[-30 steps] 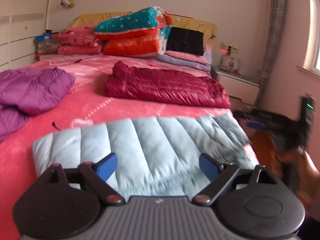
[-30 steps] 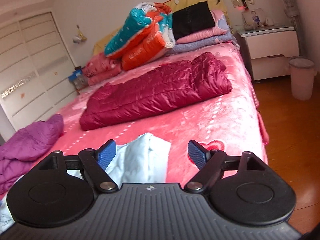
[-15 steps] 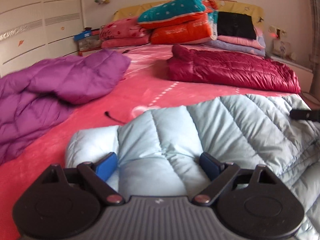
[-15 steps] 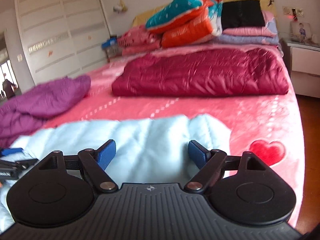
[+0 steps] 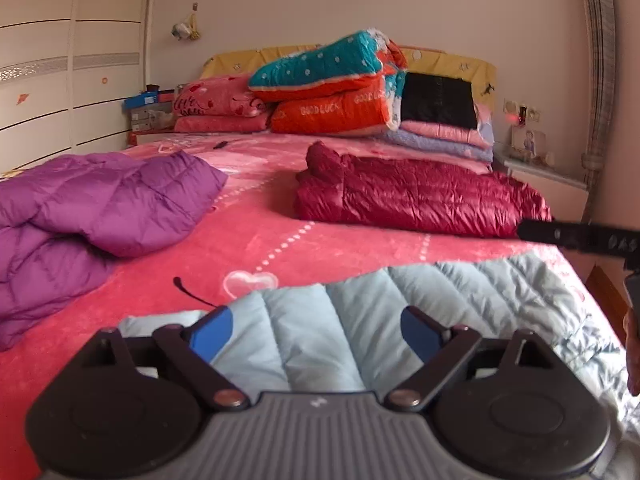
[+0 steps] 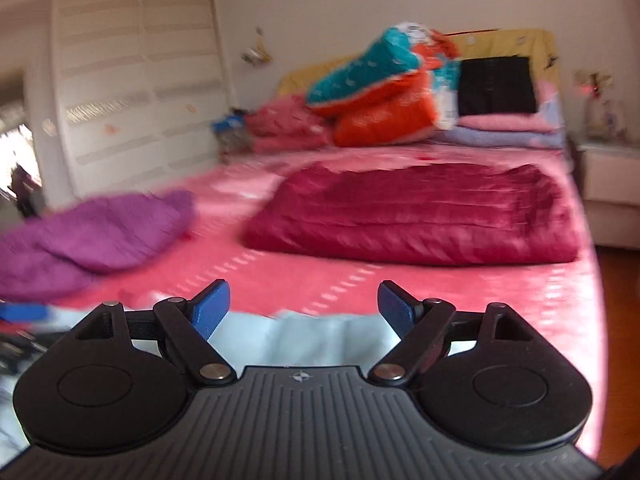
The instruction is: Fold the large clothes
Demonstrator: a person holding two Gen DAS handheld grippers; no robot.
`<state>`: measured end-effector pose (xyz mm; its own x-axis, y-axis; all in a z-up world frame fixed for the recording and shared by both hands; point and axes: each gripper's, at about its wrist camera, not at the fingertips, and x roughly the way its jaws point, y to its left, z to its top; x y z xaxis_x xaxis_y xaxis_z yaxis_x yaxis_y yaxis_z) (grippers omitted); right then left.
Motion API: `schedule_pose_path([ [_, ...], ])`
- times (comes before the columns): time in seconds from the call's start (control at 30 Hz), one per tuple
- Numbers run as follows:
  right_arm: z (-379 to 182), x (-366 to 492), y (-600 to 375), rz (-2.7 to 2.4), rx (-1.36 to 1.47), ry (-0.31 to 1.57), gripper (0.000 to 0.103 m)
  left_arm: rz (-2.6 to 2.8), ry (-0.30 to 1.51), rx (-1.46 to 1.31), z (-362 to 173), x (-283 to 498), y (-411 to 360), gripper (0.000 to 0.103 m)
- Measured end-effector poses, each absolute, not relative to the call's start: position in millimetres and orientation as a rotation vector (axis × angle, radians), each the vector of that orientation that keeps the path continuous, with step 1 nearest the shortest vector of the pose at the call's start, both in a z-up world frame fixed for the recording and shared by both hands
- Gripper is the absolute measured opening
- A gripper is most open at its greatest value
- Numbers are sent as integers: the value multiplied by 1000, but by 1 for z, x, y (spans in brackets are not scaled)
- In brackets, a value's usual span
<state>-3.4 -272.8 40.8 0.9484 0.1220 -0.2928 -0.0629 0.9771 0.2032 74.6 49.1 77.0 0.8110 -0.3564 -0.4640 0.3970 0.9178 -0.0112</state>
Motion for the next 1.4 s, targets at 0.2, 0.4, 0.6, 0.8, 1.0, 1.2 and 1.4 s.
schedule_pose_path([
  [0.2, 10, 30, -254, 118, 141, 458, 100, -364, 540, 100, 44, 90, 53, 92],
  [0.4, -11, 44, -249, 75, 110, 542, 101, -363, 537, 95, 27, 90, 54, 96],
  [0.6, -24, 58, -250, 71, 82, 572, 102, -365, 534, 109, 13, 91, 51, 98],
  [0.8, -28, 66, -247, 68, 56, 570, 103, -358, 544, 126, 11, 93, 48, 100],
  [1.0, -22, 57, -253, 88, 106, 545, 103, -342, 549, 156, 21, 90, 46, 101],
  [1.2, 4, 16, -278, 54, 205, 480, 103, -354, 516, 154, 55, 53, 54, 101],
  [1.4, 5, -24, -300, -19, 257, 497, 103, -337, 505, 153, 81, 8, 64, 101],
])
